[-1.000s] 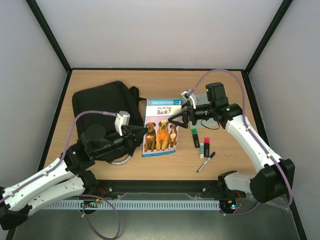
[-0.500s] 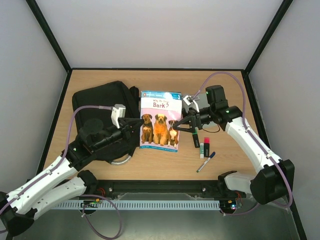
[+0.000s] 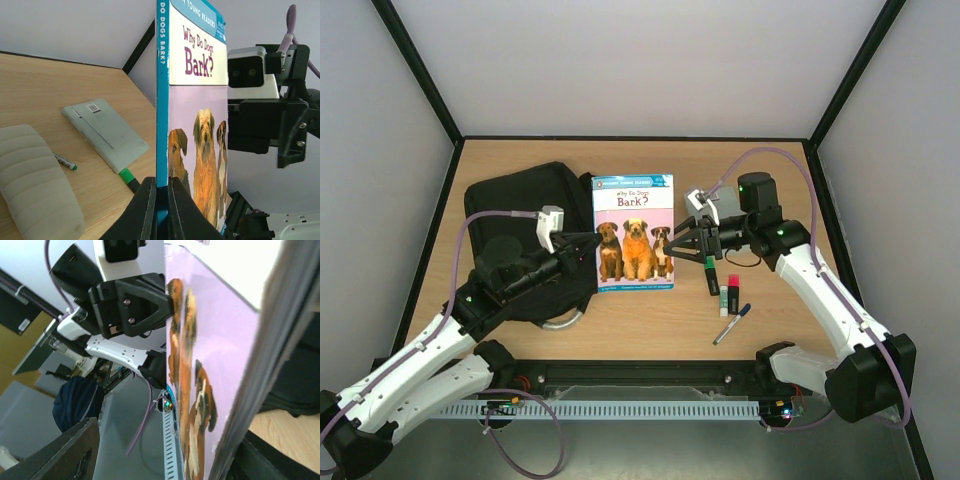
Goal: Pack the student bag
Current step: Pick up the book from the center of the board.
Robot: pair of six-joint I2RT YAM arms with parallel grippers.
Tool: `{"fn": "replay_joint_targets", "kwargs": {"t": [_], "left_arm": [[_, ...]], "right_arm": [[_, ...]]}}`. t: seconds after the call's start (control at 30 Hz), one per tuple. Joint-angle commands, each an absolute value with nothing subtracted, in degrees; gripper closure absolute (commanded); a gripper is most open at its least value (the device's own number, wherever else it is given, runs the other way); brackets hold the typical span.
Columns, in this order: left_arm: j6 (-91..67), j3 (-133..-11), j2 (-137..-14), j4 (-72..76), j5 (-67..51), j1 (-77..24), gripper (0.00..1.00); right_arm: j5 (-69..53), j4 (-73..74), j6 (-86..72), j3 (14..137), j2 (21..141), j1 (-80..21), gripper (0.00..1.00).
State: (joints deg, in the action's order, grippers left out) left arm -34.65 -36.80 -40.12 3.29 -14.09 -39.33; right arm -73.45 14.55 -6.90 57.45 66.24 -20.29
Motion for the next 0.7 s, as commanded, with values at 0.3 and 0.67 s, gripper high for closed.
{"fn": "replay_joint_targets", "kwargs": {"t": [0.3,0.67], "left_arm": [[-35.8,-34.5,-40.9,15.2,-25.3,-38.6,0.98],[-35.8,-34.8,-45.4,18.2,-29.8,-38.6,0.8]], "right_arm": [[-66.6,9.5,-13.4,57.1,66.4,-20.6,0.68],[-65.3,9.6,-12.8,56.3,64.8,-20.6,0.89]]}}
